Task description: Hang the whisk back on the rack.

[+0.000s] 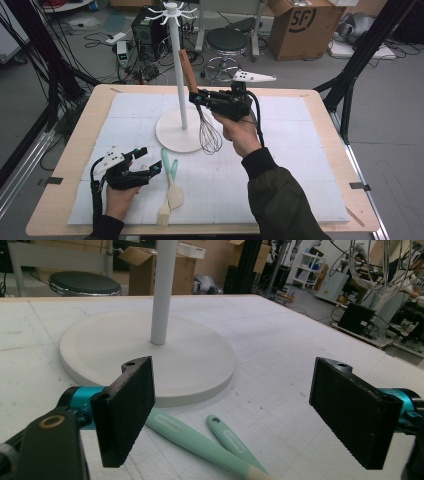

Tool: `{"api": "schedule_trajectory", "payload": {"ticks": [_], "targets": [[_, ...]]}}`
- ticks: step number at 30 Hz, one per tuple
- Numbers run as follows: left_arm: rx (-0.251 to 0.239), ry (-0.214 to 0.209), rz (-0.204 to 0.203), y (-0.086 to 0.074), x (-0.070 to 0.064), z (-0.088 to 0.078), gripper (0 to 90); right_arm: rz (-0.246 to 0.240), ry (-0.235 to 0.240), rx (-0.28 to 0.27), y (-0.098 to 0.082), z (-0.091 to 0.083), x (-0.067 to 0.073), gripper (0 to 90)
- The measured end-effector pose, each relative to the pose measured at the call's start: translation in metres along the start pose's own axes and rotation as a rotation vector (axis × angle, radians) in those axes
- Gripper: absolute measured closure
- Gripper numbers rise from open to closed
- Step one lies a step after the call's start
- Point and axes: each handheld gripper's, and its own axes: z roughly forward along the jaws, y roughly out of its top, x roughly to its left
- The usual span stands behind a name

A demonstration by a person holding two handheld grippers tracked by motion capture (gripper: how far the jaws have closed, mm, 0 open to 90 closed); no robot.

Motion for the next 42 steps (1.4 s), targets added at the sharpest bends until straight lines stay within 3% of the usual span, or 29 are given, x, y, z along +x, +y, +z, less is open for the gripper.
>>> {"api": "schedule_trajectory", "payload": {"ticks": [22, 34, 42], "targets": [[-0.012, 0.004, -0.009, 0.000, 0.003, -0.004, 19.0, -0.018, 0.057, -0.035, 0.036, 0.040, 0.013, 73.6], [-0.022, 0.004, -0.025, 0.000, 0.005, -0.007, 19.0, 0.003, 0.055, -0.059, 0.052, 0.052, 0.008, 73.5], [-0.022, 0.000, -0.018, 0.000, 0.004, -0.009, 19.1, 0.029, 0.041, -0.066, 0.050, 0.055, 0.000, 73.5]]}}
